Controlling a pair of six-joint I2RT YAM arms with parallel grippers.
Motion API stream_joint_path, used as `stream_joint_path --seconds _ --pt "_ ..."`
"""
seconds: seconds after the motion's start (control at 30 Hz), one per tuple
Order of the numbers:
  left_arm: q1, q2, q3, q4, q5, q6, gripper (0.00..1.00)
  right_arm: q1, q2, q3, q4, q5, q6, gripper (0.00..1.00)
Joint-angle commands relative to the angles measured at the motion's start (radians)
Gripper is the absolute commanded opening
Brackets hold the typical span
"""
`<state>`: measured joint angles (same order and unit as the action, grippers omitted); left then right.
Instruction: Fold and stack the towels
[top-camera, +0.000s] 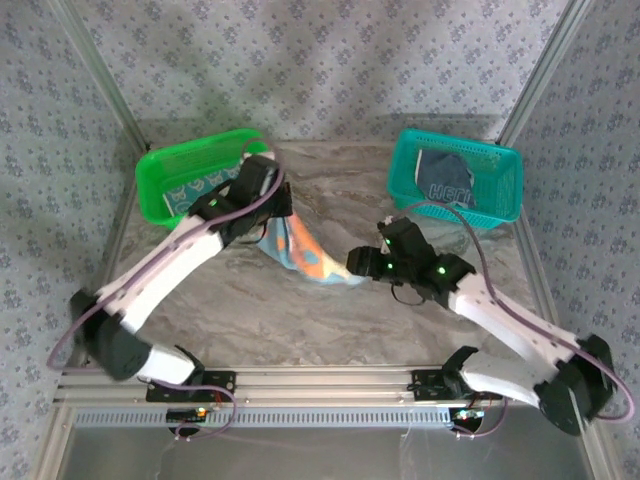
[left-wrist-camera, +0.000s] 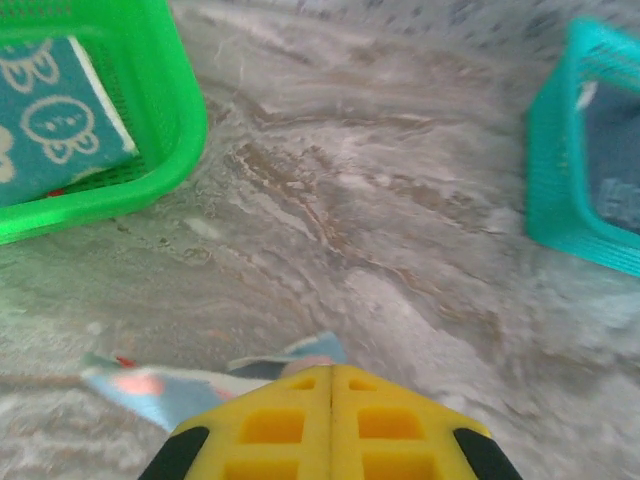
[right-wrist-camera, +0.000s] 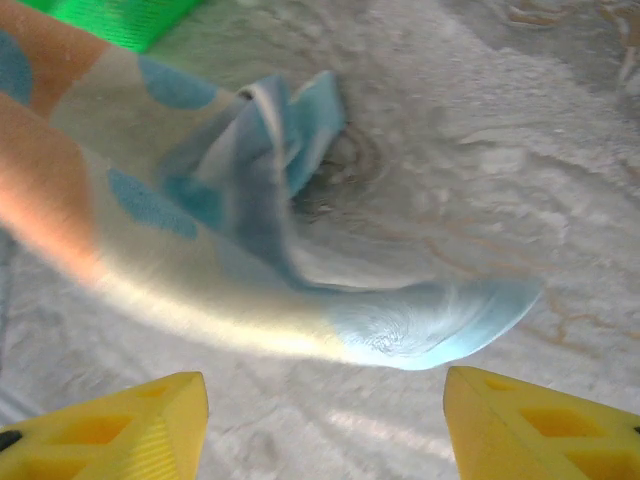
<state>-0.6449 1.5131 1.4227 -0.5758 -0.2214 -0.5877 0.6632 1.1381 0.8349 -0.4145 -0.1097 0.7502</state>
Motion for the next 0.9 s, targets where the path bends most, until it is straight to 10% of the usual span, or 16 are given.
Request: stream_joint_path --seconds 0.0,0.17,0.33,0.87 --pt "0.03 0.193 0.083 0.017 0.088 0.067 0.0 -0.055 0.121 0.055 0.05 -0.037 -0.078 0.66" --pt "0.055 0.37 0.176 0.018 0.108 0.095 0.13 -0.07 0.223 0.064 0.089 -0.039 -0.112 0.64" --pt "0.068 0.337 0.106 0.008 0.105 0.103 0.53 -0.037 0.232 -0.016 0.14 -0.04 -0.144 0.63" --pt "0.121 -0.016 -0.492 0.221 0.235 -0.066 0.38 0.097 0.287 -0.171 0.261 0.036 -0.129 0.57"
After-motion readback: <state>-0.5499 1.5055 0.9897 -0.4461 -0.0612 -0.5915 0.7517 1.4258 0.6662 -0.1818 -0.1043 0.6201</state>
